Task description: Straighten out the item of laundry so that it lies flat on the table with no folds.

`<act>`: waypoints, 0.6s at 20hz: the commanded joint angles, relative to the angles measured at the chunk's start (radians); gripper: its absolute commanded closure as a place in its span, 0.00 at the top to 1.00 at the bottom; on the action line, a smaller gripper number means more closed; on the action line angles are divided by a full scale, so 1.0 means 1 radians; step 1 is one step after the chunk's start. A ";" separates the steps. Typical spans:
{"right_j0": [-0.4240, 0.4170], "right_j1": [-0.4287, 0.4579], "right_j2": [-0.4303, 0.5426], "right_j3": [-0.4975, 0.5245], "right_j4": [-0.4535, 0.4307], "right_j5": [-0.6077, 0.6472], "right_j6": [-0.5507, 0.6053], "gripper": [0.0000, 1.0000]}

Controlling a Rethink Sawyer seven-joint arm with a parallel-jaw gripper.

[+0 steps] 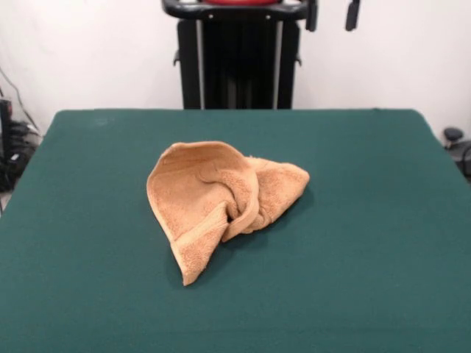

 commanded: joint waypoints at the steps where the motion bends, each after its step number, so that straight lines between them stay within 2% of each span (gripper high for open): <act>1: -0.030 0.113 0.000 -0.045 -0.008 -0.048 0.177 1.00; 12: -0.117 0.247 0.051 -0.172 -0.043 -0.116 0.101 1.00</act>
